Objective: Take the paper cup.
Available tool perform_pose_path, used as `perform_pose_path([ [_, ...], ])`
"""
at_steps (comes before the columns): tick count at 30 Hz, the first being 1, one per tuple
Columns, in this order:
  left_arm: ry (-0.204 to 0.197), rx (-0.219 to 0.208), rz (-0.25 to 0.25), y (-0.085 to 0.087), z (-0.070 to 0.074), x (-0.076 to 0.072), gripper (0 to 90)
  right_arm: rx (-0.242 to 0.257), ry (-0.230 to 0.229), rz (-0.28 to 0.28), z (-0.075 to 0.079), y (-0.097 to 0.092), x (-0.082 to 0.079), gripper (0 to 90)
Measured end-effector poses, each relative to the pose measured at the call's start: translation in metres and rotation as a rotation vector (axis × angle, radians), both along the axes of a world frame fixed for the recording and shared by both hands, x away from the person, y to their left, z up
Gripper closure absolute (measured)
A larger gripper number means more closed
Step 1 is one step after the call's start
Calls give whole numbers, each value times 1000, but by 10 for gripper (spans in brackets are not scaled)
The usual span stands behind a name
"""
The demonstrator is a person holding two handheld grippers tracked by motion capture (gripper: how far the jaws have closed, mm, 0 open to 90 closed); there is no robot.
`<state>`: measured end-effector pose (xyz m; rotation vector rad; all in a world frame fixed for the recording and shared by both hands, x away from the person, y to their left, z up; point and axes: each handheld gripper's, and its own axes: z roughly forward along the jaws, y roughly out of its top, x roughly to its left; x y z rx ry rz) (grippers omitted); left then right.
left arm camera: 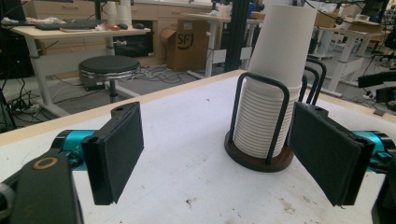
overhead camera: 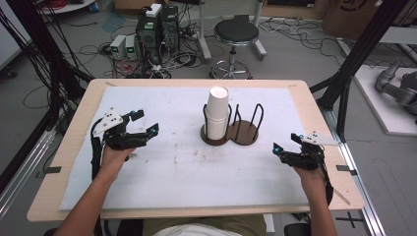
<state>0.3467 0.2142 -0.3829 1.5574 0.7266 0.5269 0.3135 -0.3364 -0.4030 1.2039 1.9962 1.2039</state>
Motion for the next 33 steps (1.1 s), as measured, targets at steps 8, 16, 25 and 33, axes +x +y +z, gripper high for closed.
perform_pose_path([
  [8,12,0,3,1,-1,-3,183,9,11,10,-2,2,4,187],
  [16,0,5,-4,3,0,-4,183,6,-1,18,1,8,3,187],
  [25,-4,-5,-13,2,1,-5,183,66,-15,19,7,18,7,187],
  [33,6,2,-15,0,1,-5,183,64,-31,91,15,44,15,236],
])
